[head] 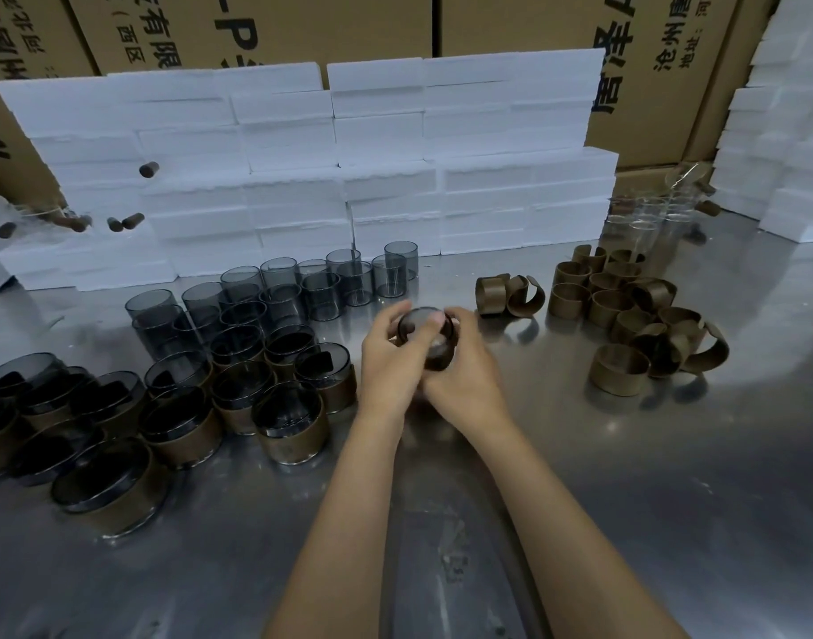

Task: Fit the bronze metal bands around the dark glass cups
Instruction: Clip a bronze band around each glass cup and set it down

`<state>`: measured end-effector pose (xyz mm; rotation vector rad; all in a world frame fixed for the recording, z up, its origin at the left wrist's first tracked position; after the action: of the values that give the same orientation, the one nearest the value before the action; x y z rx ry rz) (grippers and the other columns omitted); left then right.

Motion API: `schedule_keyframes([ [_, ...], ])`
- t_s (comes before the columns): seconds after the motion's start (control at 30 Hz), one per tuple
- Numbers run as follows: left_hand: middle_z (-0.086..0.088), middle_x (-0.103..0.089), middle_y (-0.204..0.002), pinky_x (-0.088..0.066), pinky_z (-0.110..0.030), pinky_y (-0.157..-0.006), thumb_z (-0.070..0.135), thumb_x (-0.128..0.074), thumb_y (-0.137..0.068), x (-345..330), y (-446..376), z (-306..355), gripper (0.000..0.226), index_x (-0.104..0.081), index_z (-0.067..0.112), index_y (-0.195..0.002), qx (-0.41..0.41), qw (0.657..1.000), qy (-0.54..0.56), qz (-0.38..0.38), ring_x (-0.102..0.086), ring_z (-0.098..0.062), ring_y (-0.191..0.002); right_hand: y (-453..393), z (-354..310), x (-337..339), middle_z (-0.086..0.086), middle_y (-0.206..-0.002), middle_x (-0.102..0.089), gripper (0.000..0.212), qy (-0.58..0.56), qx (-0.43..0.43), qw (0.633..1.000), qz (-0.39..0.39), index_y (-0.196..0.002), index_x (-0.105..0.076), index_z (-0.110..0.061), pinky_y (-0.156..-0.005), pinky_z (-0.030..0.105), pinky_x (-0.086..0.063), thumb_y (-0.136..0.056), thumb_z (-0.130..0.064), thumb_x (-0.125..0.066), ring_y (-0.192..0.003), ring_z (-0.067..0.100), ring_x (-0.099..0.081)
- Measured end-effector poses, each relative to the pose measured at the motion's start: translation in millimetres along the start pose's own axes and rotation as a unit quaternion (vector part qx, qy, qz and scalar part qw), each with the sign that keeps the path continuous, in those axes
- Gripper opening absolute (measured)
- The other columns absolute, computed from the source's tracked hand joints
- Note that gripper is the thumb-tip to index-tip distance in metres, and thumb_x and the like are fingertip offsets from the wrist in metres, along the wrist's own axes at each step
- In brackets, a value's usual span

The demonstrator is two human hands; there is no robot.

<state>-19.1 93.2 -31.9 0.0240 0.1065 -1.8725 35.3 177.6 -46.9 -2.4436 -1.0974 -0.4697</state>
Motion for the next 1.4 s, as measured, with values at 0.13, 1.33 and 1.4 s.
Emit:
schedule_keyframes([
  [0.13,-0.001,-0.061,-0.131,-0.046,-0.036,-0.109,0.024,-0.077,-0.088,-3.4,-0.2,-4.3,0.051,-0.058,0.022,-0.136,-0.028,0.990,-0.141,0.009,-0.057,-0.015,-0.123,1.0,4.2,-1.0,0.003,-0.114,-0.066,0.041,0.060,-0.037,0.997,-0.027,-0.123,-0.050,-0.026,-0.093,0.047,-0.053,-0.085,-0.035,-0.063,-0.113,0.031,-0.060],
  [1.33,-0.011,-0.054,-0.141,-0.029,-0.043,-0.113,0.016,-0.051,-0.095,24.1,-0.7,42.0,0.046,-0.052,0.017,-0.141,-0.095,0.830,-0.540,0.107,-0.044,-0.032,-0.135,1.8,0.8,-12.4,-0.004,-0.108,-0.072,0.032,0.021,0.033,0.994,-0.107,-0.123,-0.068,-0.031,-0.108,0.044,-0.044,-0.093,-0.025,-0.062,-0.114,0.021,-0.063],
  [1.4,-0.015,-0.055,-0.141,-0.035,-0.046,-0.108,0.021,-0.051,-0.095,42.4,-25.2,61.6,0.043,-0.056,0.012,-0.137,-0.062,0.815,-0.563,0.123,-0.045,-0.035,-0.133,-4.6,6.5,-11.8,-0.005,-0.110,-0.073,0.028,-0.018,-0.002,0.997,-0.078,-0.121,-0.069,-0.029,-0.109,0.043,-0.044,-0.093,-0.026,-0.065,-0.109,0.017,-0.064],
])
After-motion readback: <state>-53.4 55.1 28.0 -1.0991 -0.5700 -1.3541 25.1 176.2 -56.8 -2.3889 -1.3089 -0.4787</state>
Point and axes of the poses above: each hand's wrist, its own y-axis away from the middle knuckle, its own x-axis out of the back of the hand, z = x × y, the point moved 3 cm from there along -y, towards the middle knuckle
